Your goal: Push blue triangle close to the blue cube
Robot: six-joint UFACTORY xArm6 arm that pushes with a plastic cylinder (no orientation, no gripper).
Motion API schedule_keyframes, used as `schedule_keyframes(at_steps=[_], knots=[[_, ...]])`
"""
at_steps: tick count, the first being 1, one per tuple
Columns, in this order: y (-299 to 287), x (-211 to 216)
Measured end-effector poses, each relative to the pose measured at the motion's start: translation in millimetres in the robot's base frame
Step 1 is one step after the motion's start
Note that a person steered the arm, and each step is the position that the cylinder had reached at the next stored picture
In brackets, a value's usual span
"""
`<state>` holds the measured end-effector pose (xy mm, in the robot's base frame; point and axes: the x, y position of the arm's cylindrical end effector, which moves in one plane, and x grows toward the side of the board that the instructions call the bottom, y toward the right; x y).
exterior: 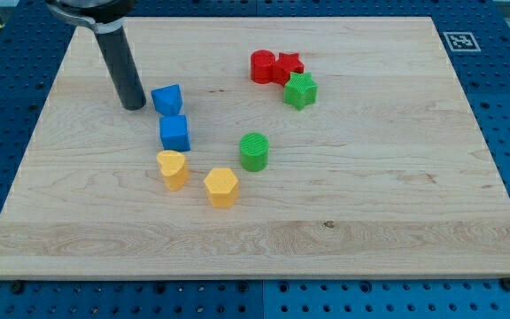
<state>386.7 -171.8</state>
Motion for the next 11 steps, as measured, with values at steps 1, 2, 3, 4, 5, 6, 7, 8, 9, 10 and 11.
schedule_keyframes(at_steps=[1,2,3,4,5,6,7,8,9,10,11], knots=[[0.2,0.0],[9.0,0.0],[10.9,0.0],[10.9,0.0],[16.5,0.0],[24.3,0.0],[24.3,0.0],[16.1,-1.5],[-22.9,-36.0],[-27.0,-45.9],[-26.1,-61.1]])
